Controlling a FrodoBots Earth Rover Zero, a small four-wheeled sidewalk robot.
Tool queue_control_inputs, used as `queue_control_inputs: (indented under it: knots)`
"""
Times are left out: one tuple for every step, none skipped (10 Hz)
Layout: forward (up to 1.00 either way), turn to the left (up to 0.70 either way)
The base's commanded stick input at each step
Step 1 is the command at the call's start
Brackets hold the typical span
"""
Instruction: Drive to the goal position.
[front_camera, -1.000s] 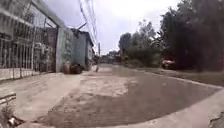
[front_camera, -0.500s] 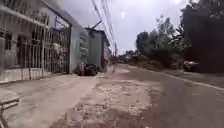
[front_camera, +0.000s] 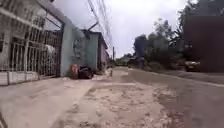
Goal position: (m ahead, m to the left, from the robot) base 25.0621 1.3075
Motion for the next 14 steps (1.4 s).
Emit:
queue_control_inputs:
  knots:
    - [1.0, 0.0]
    - [1.0, 0.0]
    - [1.0, 0.0]
    - [1.0, 0.0]
    - [1.0, 0.0]
    - [1.0, -0.2]
    - [1.0, -0.27]
    - [1.0, -0.27]
    - [1.0, -0.09]
    - [1.0, 0.0]
    - [1.0, 0.0]
    - [1.0, -0.07]
    - [1.0, -0.25]
    - [1.0, -0.27]
